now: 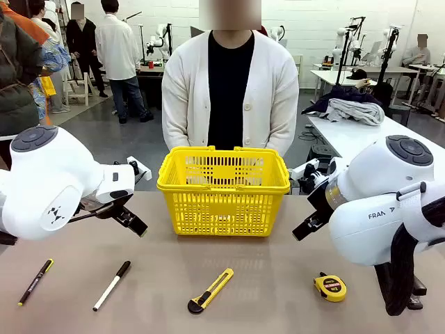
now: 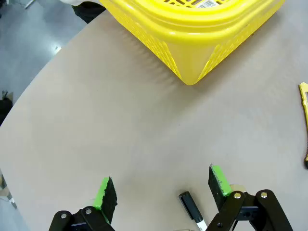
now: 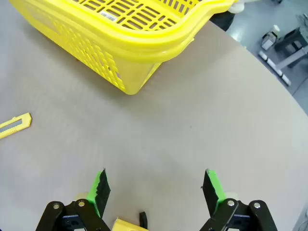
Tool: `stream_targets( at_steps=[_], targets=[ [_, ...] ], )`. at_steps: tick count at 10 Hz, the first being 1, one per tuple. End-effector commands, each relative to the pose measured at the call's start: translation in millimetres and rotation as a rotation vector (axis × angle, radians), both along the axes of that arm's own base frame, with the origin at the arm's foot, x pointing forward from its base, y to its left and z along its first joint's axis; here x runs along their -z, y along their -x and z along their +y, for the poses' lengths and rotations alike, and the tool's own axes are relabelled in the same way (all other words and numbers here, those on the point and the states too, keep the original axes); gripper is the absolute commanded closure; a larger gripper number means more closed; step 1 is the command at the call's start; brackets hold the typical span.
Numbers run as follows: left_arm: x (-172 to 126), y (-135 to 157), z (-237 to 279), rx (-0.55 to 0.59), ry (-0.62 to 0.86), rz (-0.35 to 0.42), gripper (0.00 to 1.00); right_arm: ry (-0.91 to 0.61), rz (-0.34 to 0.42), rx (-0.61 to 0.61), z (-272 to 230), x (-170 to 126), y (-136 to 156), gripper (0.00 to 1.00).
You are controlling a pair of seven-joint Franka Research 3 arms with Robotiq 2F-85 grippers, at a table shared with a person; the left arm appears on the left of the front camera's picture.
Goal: Place the items the person wants into the basket.
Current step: Pick up the item the person points to and place it in the Market Basket.
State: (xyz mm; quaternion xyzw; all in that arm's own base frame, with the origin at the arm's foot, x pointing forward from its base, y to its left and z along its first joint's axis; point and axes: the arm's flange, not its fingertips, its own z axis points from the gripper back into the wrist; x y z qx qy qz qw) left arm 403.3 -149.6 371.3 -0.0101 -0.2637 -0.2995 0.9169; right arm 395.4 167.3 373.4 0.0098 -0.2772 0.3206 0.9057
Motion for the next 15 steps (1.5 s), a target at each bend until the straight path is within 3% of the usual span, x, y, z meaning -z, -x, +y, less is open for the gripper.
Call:
stream_targets(
  at_steps=[1,13,14,15],
  targets=[
    [0.0,0.0,0.0,0.0,0.0,0.0,0.0,0.0,0.0,0.0,0.0,0.0,0.0,0.0],
    [0.0,0.0,-0.1,0.0,0.0,0.0,0.0,0.001,0.0,-0.001,0.1,0.0,0.0,0.0],
    [-38.7,11.2,8.1,-0.009,-0.015,-0.015,0.0,0.05,-0.035,0.012,-0.6,-32.8,19.3,0.0],
    [-73.6,24.1,10.6,-0.022,-0.003,0.01,0.0,0.063,0.001,0.023,-3.0,-67.8,37.2,0.0]
  ],
)
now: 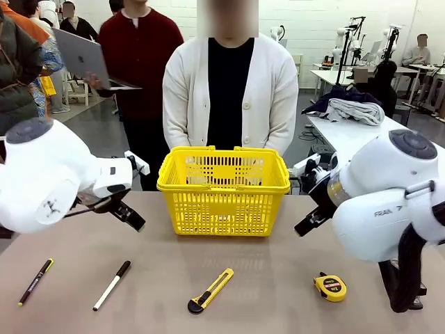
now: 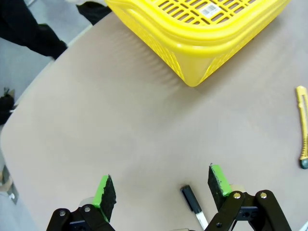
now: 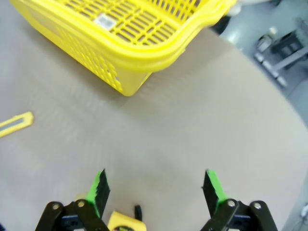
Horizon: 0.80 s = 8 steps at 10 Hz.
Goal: Place the items the person wants into the basket.
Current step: Pick up the item the person points to and place it in the Market Basket.
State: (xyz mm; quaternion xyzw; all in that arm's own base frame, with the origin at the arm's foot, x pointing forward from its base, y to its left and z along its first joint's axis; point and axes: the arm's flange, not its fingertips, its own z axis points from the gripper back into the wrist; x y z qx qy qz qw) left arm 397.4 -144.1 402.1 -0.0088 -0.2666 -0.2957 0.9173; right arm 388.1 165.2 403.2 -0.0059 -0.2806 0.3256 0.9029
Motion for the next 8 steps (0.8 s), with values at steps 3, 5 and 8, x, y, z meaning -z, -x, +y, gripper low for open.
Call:
stream_targets(
  at_steps=[3,5,8],
  targets=[
    [-140.8,21.5,7.3,0.011,0.002,0.033,0.0,0.058,0.062,0.121,-7.1,-156.3,53.2,0.0],
    [-201.9,25.8,-2.7,0.0,-0.032,0.005,0.0,0.066,0.024,0.138,4.8,-215.0,69.2,0.0],
    [-246.7,49.2,-13.5,-0.03,-0.098,-0.047,0.0,0.059,-0.041,0.139,12.2,-256.2,91.7,0.0]
  ],
)
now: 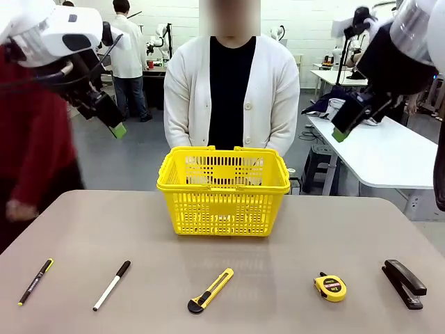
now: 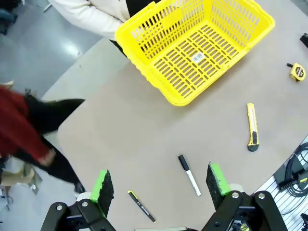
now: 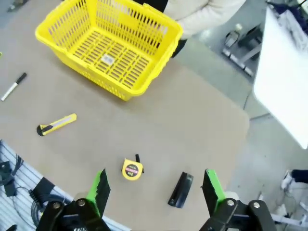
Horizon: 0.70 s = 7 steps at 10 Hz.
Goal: Place the items the person wants into the basket.
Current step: Pick up the item the person points to and place it in the Market Basket.
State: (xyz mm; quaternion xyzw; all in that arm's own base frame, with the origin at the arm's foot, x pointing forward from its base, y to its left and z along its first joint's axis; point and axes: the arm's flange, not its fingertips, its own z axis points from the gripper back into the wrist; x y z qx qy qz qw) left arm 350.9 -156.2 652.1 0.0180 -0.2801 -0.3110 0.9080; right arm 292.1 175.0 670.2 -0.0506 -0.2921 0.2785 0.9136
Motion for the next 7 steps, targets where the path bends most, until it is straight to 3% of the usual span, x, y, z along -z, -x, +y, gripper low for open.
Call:
stream_targets(
  at_steps=[1,6,7],
  targets=[
    [11.4,-4.4,5.3,0.001,0.021,0.014,0.0,0.004,0.019,0.003,-6.0,10.7,-3.9,0.0],
    [11.4,-4.4,5.3,0.001,0.021,0.014,0.0,0.001,0.015,0.007,-3.6,6.8,-2.7,0.0],
    [9.5,-3.7,3.4,-0.009,0.0,0.022,0.0,-0.12,0.138,-0.199,-35.6,13.0,-4.6,0.0]
  ],
)
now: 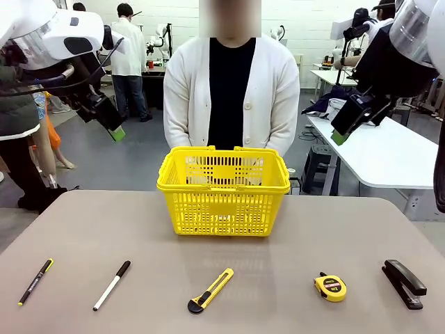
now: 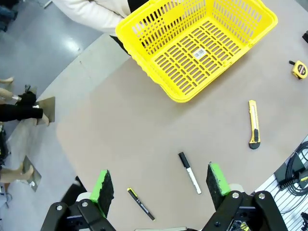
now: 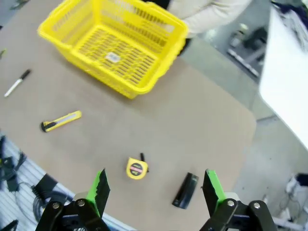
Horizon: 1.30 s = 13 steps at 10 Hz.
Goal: Place the items the person wants into the basket.
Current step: Pick up the item the person points to and place it in the Market Basket.
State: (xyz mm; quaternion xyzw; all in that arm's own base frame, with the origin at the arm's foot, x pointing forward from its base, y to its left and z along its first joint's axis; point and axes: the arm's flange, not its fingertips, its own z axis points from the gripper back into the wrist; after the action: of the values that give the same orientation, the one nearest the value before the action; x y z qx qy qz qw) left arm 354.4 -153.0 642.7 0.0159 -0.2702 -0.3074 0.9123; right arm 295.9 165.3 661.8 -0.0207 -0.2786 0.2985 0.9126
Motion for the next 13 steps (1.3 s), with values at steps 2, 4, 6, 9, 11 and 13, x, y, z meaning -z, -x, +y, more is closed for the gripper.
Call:
stream_targets(
  at_steps=[2,4,6,9,11,13],
  targets=[
    [-5.9,-1.4,71.0,0.251,0.325,0.145,0.0,-0.34,0.141,-0.307,-107.2,18.5,0.6,0.0],
    [-11.9,11.9,144.0,0.37,0.453,0.068,0.0,-0.57,0.121,-0.478,-185.0,29.9,18.6,0.0],
    [-21.8,29.9,191.9,0.439,0.499,-0.028,0.0,-0.64,0.014,-0.452,-232.6,33.3,33.2,0.0],
    [-22.7,57.4,247.0,0.441,0.503,-0.145,0.0,-0.689,-0.08,-0.408,-275.1,16.6,55.3,0.0],
    [-12.2,65.8,266.1,0.393,0.51,-0.168,0.0,-0.691,-0.094,-0.367,-291.5,11.7,63.9,0.0],
    [-11.0,67.4,263.6,0.361,0.519,-0.183,0.0,-0.659,-0.071,-0.345,-300.6,12.6,68.8,0.0]
  ],
)
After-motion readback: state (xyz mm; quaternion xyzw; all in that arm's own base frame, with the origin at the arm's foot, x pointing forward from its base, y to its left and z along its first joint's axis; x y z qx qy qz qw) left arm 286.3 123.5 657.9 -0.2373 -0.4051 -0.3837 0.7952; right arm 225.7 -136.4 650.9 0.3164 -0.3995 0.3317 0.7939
